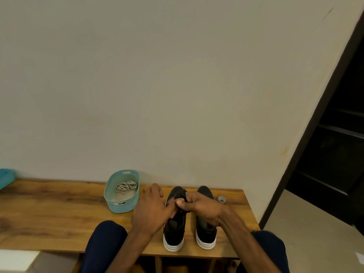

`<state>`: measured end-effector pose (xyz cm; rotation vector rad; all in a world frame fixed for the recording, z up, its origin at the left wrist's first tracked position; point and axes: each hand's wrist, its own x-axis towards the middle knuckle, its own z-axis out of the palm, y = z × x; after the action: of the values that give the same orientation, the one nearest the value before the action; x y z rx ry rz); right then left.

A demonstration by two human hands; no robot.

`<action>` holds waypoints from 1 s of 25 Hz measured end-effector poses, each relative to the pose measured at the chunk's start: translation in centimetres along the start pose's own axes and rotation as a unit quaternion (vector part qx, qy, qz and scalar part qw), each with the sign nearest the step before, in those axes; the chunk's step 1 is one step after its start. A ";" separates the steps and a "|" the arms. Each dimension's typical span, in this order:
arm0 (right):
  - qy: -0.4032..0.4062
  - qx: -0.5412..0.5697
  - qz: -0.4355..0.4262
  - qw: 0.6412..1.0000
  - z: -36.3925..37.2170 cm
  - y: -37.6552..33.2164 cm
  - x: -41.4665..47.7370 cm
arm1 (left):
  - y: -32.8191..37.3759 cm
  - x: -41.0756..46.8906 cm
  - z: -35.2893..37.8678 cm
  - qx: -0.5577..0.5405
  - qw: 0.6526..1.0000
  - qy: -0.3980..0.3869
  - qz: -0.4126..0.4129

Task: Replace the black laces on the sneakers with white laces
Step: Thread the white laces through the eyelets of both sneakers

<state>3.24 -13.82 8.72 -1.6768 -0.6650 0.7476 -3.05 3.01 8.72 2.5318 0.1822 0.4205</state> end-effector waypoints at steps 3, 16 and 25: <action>-0.040 0.009 -0.018 0.999 -0.2 0.0 -0.4 | -0.7 0.5 -0.3 -0.332 0.916 -0.222 0.021; -0.019 0.194 -0.022 0.981 2.0 1.0 -0.4 | -0.6 0.1 -1.3 -0.360 0.887 -0.276 -0.084; 0.030 0.210 -0.015 0.977 3.2 1.6 -0.3 | -0.9 -0.6 0.0 -0.458 0.851 -0.195 -0.167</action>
<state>0.68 -12.40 6.67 -1.2926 -0.4511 0.7536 -3.63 3.65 8.05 1.5405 0.1975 -0.1481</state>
